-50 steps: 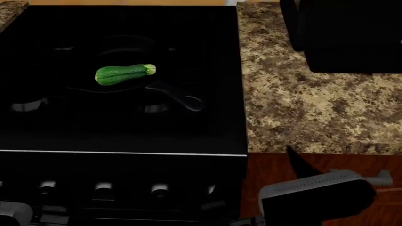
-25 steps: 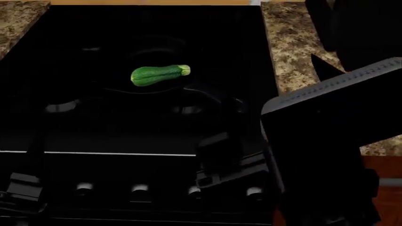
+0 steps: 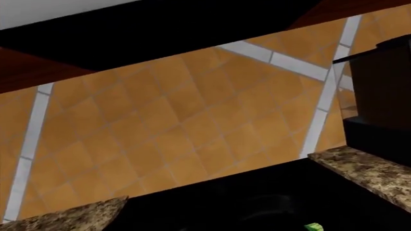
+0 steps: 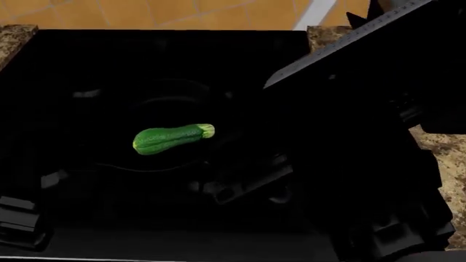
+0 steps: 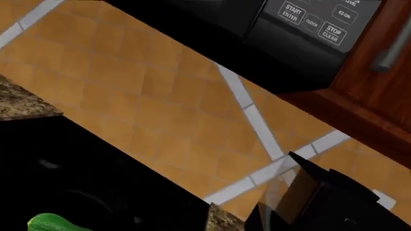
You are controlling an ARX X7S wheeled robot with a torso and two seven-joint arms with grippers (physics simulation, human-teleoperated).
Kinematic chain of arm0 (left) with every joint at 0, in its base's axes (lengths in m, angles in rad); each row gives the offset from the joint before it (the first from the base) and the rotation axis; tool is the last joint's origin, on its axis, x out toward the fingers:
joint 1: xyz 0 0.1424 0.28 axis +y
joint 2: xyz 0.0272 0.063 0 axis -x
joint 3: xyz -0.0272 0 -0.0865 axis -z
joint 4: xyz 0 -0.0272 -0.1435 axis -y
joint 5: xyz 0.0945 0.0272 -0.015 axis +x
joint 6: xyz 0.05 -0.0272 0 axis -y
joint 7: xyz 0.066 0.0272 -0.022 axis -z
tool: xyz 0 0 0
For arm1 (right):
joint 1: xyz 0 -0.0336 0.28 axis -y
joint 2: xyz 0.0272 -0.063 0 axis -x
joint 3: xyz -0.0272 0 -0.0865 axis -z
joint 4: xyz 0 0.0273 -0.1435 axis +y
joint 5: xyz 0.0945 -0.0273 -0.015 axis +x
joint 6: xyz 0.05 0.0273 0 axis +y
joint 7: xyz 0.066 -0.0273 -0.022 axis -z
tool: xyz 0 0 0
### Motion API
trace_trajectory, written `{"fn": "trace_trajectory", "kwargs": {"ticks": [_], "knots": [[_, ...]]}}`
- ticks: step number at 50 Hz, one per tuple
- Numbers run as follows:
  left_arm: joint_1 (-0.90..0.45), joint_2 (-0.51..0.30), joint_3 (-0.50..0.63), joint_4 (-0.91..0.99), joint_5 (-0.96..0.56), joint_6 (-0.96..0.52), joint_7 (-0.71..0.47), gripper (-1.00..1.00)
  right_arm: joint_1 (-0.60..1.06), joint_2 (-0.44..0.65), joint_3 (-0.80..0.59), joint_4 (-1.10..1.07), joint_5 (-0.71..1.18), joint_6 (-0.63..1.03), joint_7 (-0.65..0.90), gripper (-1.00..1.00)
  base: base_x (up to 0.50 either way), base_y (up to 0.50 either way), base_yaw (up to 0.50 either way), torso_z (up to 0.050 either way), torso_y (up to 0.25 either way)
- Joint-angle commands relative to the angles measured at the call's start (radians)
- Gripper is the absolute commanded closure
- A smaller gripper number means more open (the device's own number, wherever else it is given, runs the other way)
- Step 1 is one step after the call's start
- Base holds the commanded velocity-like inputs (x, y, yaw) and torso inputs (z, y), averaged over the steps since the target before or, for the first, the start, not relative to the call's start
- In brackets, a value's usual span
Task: Pick up the pan and dump the vegetables in it onto the plate. Then return the pan to the stove.
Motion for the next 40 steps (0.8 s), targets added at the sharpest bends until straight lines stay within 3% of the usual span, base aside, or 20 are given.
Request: {"fn": "trace_trajectory", "kwargs": {"ticks": [1, 4, 14, 20, 40], "knots": [[0.021, -0.022, 0.036, -0.004, -0.005, 0.074, -0.011, -1.00, -0.072, -0.041, 0.092, 0.125, -0.070, -0.019, -0.301, -1.00, 0.00, 0.00, 0.00, 0.000, 0.000], [0.014, -0.020, 0.035, -0.003, -0.020, 0.068, -0.020, -1.00, -0.037, -0.035, 0.071, 0.204, -0.044, 0.003, -0.382, -1.00, 0.00, 0.00, 0.00, 0.000, 0.000], [0.028, -0.035, 0.059, -0.020, -0.008, 0.091, -0.033, -1.00, 0.087, -0.058, -0.040, 0.381, 0.053, 0.015, -0.435, -1.00, 0.00, 0.00, 0.00, 0.000, 0.000], [0.040, -0.043, 0.067, -0.029, -0.002, 0.111, -0.036, -1.00, 0.055, -0.069, -0.078, 0.410, 0.077, 0.003, -0.454, -1.00, 0.00, 0.00, 0.00, 0.000, 0.000], [0.044, -0.055, 0.104, -0.040, 0.006, 0.137, -0.049, -1.00, -0.015, -0.085, -0.189, 0.472, -0.324, 0.009, -0.817, -1.00, 0.00, 0.00, 0.00, 0.000, 0.000]]}}
